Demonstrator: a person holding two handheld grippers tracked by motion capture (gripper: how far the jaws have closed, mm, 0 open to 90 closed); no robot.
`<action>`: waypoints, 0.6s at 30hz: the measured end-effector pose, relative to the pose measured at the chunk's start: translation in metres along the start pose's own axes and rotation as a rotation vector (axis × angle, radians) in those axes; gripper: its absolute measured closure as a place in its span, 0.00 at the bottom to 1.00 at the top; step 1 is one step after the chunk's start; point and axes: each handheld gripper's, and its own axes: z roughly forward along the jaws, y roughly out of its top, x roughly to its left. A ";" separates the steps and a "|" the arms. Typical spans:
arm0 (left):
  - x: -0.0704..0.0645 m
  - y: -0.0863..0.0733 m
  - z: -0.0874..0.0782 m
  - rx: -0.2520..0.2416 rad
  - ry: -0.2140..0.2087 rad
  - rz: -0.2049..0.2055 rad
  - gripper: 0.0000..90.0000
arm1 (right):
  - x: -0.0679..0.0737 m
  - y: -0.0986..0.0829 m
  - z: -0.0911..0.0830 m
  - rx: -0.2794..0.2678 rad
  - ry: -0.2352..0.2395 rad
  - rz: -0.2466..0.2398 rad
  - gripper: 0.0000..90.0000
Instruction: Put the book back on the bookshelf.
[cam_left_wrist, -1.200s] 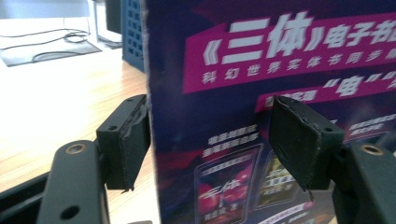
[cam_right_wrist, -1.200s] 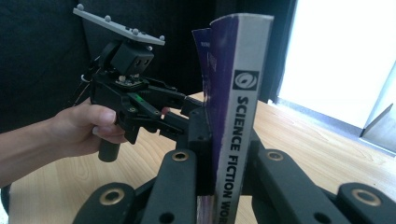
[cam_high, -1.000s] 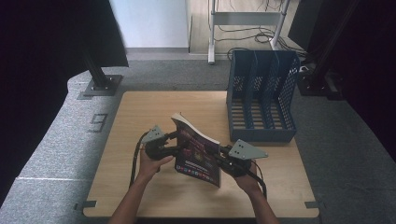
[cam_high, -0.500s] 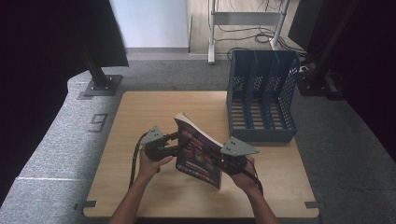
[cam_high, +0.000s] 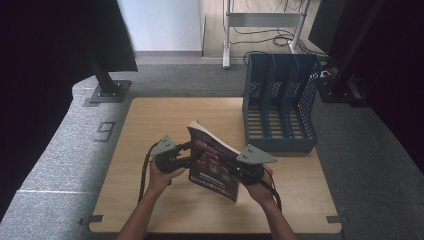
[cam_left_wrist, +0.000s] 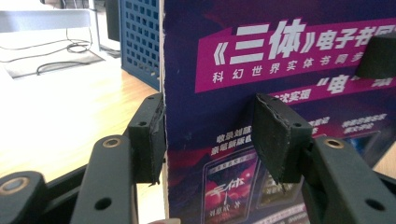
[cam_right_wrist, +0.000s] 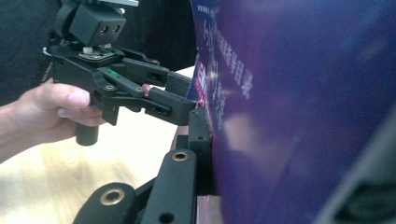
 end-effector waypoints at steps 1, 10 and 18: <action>-0.001 0.001 0.000 -0.004 0.000 0.001 0.52 | 0.001 0.001 0.000 -0.004 -0.012 -0.016 0.91; -0.004 0.007 -0.001 -0.011 0.001 0.019 0.51 | -0.003 0.001 -0.002 -0.035 -0.038 -0.054 0.90; -0.005 0.006 -0.001 -0.018 -0.011 0.021 0.51 | -0.008 -0.008 0.001 -0.058 0.002 0.003 0.79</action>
